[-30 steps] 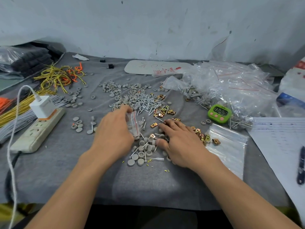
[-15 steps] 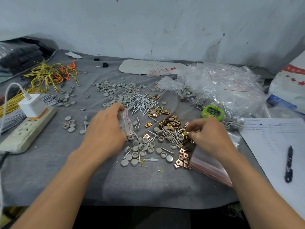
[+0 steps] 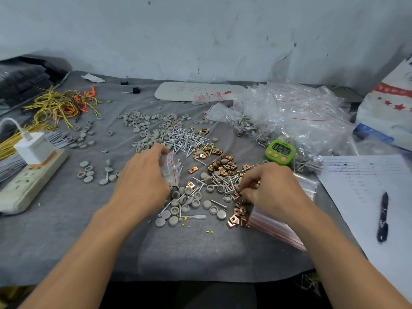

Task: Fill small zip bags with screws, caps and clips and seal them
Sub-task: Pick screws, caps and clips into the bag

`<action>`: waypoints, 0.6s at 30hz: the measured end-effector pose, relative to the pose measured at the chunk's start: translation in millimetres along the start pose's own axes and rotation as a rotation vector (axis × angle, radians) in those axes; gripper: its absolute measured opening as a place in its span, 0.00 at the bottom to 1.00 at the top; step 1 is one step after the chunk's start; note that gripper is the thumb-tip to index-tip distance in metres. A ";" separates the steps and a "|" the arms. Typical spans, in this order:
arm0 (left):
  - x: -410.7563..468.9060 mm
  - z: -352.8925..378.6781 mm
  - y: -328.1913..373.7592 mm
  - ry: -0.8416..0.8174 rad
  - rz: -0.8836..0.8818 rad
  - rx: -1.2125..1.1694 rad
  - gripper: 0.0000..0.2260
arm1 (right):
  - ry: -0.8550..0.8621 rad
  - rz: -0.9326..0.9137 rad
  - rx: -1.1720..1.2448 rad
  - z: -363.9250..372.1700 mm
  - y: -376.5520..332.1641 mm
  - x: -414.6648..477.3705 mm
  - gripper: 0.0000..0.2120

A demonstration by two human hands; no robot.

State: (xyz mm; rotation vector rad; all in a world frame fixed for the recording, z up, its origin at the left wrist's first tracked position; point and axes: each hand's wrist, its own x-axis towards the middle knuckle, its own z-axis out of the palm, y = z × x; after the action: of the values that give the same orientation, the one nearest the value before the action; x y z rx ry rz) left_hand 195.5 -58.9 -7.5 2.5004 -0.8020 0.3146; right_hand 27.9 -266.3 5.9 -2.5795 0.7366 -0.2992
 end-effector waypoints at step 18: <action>-3.9 -2.2 9.2 -0.042 -0.011 -0.040 0.31 | 0.025 0.032 0.467 13.1 -23.8 -6.6 0.09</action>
State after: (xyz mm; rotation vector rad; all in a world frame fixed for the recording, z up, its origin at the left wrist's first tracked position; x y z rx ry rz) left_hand 186.7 -62.4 -3.4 2.4804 -0.8034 0.2402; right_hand 37.2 -240.0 4.9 -2.1243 0.6283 -0.4366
